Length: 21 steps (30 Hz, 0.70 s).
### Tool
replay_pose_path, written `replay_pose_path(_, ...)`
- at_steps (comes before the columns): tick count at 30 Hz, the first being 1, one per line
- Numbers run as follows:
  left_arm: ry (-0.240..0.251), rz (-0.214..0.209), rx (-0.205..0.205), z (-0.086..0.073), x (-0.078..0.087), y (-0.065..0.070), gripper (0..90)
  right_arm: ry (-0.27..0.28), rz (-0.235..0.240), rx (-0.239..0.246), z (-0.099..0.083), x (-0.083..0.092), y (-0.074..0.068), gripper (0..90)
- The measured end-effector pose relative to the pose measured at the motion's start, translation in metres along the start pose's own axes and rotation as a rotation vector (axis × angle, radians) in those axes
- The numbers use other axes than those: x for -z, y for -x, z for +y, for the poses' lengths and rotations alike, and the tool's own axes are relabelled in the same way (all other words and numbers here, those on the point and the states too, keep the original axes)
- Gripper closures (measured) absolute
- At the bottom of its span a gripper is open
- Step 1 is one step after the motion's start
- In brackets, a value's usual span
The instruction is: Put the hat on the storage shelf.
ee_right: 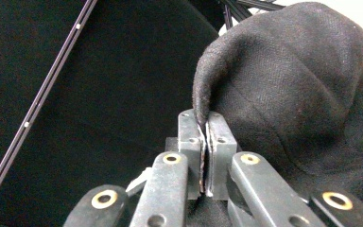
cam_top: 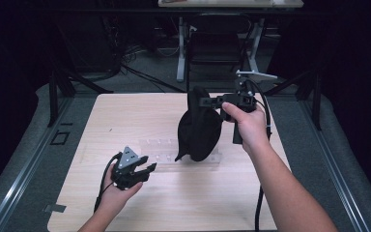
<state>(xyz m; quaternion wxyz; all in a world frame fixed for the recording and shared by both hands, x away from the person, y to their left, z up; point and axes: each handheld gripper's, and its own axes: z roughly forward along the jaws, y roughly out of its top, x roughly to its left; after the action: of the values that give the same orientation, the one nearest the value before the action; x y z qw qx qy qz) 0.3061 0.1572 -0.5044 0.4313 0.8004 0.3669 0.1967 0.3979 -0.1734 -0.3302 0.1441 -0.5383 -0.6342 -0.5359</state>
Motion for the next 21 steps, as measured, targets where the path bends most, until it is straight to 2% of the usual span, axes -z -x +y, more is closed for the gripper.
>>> replay_pose_path(9, 0.023, -0.038, -0.054, 0.023, -0.004, 0.021, 59.7, 0.007, 0.004, 0.0, -0.001, -0.002, -0.002, 87.1)
replay_pose_path(14, 0.035, -0.046, -0.106, 0.035, -0.008, 0.036, 61.8, 0.008, 0.009, 0.001, -0.001, -0.004, -0.003, 87.1)
replay_pose_path(21, 0.027, -0.069, -0.125, 0.04, -0.016, 0.045, 68.1, 0.012, 0.007, 0.008, -0.001, -0.005, -0.004, 87.0)
